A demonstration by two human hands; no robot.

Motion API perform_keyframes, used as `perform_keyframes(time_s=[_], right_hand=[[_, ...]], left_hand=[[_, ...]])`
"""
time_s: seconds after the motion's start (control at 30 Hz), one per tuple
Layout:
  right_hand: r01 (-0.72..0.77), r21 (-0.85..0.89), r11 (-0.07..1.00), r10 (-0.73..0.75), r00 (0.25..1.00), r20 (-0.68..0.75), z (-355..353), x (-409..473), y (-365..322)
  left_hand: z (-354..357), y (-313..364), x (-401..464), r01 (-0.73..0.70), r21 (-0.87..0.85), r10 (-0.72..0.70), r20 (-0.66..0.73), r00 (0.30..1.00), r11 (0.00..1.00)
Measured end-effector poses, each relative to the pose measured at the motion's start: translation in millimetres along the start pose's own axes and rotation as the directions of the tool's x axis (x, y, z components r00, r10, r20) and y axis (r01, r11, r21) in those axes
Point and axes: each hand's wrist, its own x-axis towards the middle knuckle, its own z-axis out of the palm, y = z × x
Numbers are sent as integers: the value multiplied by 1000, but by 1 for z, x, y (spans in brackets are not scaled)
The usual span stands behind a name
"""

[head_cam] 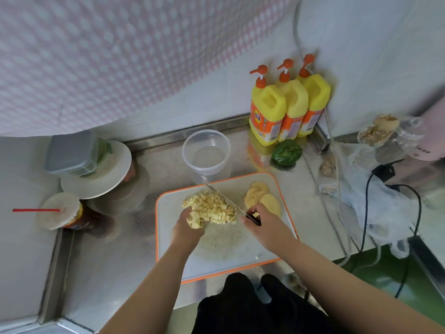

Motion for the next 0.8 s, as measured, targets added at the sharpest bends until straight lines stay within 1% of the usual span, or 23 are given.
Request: perform_keyframes(time_s=[0.03, 0.1, 0.17, 0.23, 0.27, 0.33, 0.37, 0.43, 0.5, 0.6, 0.7, 0.8], right_hand=[[-10, -2, 1000, 10, 1000, -6, -4, 0, 0], [-32, 11, 999, 33, 999, -36, -13, 1, 2], [-34, 25, 999, 36, 996, -84, -24, 4, 5], [-25, 40, 999, 30, 991, -131, -37, 7, 9], [-28, 52, 998, 36, 987, -157, -44, 9, 12], [-45, 80, 996, 61, 976, -211, -56, 13, 19], [-50, 91, 995, 70, 970, -234, -62, 14, 22], [-62, 116, 991, 92, 959, -268, -73, 15, 27], [-86, 150, 985, 125, 954, -274, -80, 14, 32], [-136, 159, 978, 176, 947, -268, -92, 14, 48], [-159, 159, 974, 196, 947, -254, -100, 13, 61], [-171, 155, 973, 205, 950, -237, -105, 13, 70]], left_hand=[[4, -1, 2, -34, 59, 34, -3, 999, 998], [10, 5, 0, -87, 148, 96, -58, 994, 985], [18, 15, -4, -143, 169, 160, -89, 983, 975], [30, 27, -6, -223, 246, 241, -46, 969, 943], [38, 34, -6, -280, 326, 295, 4, 955, 903], [59, 50, -3, -409, 478, 403, 121, 907, 777], [69, 59, -3, -462, 517, 441, 172, 881, 721], [88, 76, -2, -540, 547, 489, 252, 835, 640], [105, 86, 0, -553, 593, 478, 299, 826, 586], [129, 96, 5, -515, 663, 397, 338, 853, 543], [144, 98, 9, -499, 727, 352, 364, 862, 471], [152, 94, 11, -473, 747, 355, 331, 874, 467]])
